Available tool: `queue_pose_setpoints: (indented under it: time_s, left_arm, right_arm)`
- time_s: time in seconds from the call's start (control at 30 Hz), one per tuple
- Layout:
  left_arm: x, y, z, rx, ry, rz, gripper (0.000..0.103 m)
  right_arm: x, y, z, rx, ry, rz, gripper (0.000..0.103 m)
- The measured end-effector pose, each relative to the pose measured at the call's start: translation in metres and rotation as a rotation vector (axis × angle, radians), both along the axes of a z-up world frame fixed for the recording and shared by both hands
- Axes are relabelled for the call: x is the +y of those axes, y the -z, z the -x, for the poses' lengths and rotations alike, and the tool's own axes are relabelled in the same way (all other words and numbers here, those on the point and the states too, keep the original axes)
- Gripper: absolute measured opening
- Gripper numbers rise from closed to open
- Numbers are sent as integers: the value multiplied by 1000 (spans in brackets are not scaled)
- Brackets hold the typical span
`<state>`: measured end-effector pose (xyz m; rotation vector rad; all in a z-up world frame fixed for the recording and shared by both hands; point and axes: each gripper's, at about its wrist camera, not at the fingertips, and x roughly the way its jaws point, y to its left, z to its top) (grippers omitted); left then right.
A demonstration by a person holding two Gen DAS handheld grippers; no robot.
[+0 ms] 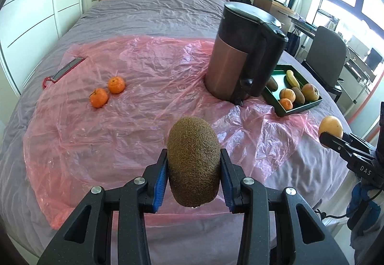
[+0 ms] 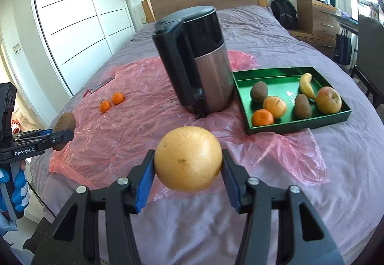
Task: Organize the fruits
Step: 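Lower the kiwi into the green tray while the right gripper lowers the grapefruit beside it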
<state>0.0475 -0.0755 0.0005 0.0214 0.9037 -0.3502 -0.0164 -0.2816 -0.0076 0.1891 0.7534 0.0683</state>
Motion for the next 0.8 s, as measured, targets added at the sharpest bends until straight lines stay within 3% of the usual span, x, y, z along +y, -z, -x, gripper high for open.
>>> queue_pose_setpoints:
  time_s: [0.4,0.8]
  left_arm:
    - [-70,-5,5,4,132,-24,35]
    - [-143,0,-3,29,268,-35,35]
  right_arm:
    - [-62,-2,21,-17,112,-10,28]
    - [-112,2,6,-11,172,1,28]
